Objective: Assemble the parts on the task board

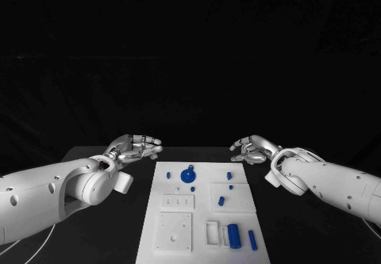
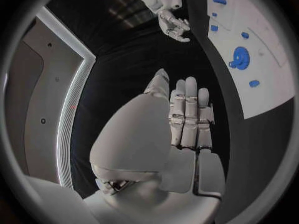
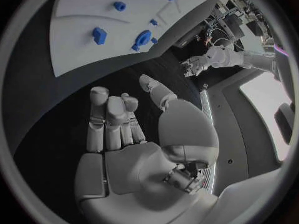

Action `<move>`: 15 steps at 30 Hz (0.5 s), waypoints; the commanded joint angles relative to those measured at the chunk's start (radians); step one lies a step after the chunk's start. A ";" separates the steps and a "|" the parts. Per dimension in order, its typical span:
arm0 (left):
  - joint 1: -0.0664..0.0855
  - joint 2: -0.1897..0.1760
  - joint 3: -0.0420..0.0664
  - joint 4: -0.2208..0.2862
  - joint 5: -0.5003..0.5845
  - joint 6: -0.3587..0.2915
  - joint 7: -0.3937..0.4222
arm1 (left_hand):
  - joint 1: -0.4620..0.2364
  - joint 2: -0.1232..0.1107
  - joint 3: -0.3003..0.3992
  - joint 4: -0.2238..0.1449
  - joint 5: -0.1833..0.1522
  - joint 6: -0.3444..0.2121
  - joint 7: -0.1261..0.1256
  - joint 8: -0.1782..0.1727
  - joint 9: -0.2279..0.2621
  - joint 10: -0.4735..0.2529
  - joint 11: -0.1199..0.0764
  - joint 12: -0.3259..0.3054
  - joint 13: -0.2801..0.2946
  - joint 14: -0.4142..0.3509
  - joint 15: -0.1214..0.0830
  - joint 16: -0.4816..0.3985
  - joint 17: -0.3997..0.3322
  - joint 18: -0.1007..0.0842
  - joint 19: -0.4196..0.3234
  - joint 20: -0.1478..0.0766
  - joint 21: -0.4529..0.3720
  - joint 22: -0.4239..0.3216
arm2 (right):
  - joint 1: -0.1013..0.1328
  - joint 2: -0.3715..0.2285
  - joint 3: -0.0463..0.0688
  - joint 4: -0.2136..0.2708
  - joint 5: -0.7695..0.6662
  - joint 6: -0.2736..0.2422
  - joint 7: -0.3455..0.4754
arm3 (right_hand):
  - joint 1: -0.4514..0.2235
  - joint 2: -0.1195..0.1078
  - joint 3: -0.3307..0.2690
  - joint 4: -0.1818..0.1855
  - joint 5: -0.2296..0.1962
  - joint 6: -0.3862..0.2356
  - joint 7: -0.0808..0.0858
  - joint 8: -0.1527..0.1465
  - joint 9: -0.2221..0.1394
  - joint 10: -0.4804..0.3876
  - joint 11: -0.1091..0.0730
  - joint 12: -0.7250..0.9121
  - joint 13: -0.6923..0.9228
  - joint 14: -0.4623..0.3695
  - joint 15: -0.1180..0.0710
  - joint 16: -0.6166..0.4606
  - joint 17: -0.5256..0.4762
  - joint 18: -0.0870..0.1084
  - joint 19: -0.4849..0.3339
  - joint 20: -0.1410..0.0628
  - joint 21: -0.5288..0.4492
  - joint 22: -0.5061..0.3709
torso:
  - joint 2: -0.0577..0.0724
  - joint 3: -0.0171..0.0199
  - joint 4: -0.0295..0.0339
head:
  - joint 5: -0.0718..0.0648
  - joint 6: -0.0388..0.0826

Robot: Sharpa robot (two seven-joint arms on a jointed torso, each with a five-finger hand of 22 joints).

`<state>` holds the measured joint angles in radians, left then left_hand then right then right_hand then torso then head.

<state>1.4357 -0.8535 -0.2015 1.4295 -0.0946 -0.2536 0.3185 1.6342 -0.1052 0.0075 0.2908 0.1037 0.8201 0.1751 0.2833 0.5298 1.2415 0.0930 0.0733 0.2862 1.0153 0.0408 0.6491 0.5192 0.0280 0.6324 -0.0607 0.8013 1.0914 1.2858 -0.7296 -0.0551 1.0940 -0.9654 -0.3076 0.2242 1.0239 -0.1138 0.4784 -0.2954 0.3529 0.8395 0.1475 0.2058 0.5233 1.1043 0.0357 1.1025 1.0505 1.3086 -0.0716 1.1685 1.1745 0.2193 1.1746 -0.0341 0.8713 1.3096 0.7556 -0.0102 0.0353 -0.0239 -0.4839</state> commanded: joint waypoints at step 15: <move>-0.013 -0.006 0.000 0.014 -0.007 0.021 0.014 | -0.002 0.001 -0.009 -0.001 -0.001 -0.009 0.008 -0.012 0.001 -0.025 0.013 -0.009 -0.007 0.021 0.000 -0.016 0.003 0.001 0.009 0.004 -0.002 -0.005 | -0.091 0.094 0.001 -0.164 -0.034 0.055 0.013 | 0.024 -0.007 -0.044 0.002 0.012 -0.020 0.013 -0.012 -0.012 -0.017 0.010 0.004 -0.004 -0.015 0.006 -0.010 0.001 0.043 -0.019 0.006 -0.005 0.017 | 0.004 0.0270 -0.0096 | -0.012 -0.024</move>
<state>1.4239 -0.8591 -0.2016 1.4394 -0.0950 -0.2400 0.3198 1.6342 -0.1052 0.0048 0.2881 0.1037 0.8165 0.1787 0.2757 0.5296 1.2218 0.1055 0.0695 0.2800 1.0285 0.0422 0.6387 0.5214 0.0273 0.6362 -0.0569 0.8013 1.0875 1.1941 -0.6401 -0.0558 0.9315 -0.9756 -0.2681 0.2345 1.0479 -0.1185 0.4384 -0.2940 0.3620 0.8257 0.1613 0.1970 0.5121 1.0953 0.0446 1.1024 1.0481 1.2986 -0.0681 1.1647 1.1744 0.2192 1.1623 -0.0284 0.8713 1.3097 0.7556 0.0128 0.0215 -0.0350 -0.5090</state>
